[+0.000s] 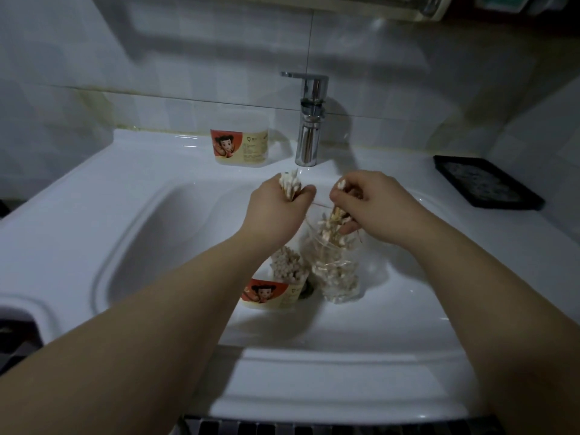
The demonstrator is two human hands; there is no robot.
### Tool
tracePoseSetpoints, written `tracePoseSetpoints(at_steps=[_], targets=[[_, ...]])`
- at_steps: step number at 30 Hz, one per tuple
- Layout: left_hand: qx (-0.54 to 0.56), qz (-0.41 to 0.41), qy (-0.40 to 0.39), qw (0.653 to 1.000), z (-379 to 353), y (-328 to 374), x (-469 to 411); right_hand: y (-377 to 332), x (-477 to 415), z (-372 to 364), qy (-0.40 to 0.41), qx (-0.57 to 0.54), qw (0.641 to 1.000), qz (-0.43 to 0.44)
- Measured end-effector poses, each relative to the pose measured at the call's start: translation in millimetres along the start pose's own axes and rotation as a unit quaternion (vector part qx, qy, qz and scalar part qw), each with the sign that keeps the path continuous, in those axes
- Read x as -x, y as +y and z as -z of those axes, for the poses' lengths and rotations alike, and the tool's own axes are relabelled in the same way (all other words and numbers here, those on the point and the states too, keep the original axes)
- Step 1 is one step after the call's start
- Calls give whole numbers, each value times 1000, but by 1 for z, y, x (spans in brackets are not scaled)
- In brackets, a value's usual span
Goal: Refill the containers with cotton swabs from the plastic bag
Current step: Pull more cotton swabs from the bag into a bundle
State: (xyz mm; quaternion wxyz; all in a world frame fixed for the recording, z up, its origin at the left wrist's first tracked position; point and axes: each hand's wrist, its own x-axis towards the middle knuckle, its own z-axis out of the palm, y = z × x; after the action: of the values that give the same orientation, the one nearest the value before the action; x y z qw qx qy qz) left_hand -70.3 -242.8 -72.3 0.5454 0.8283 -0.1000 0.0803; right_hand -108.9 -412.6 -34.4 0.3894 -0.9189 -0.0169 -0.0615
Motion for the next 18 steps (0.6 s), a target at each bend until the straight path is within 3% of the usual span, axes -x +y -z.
tracePoseSetpoints(at_steps=[6,11,15,18], targets=[[75,-8,-44,996,-4,2,3,2,3,-4,-89,42,995,-32],[64,1,-54,996,-6,0,3,0,7,-3,-177,218,960,3],[46,4,-65,997,-6,-1,4,2,5,-5,-160,226,961,17],[26,-1,-67,997,-5,0,5,5,2,-3,-123,173,977,21]])
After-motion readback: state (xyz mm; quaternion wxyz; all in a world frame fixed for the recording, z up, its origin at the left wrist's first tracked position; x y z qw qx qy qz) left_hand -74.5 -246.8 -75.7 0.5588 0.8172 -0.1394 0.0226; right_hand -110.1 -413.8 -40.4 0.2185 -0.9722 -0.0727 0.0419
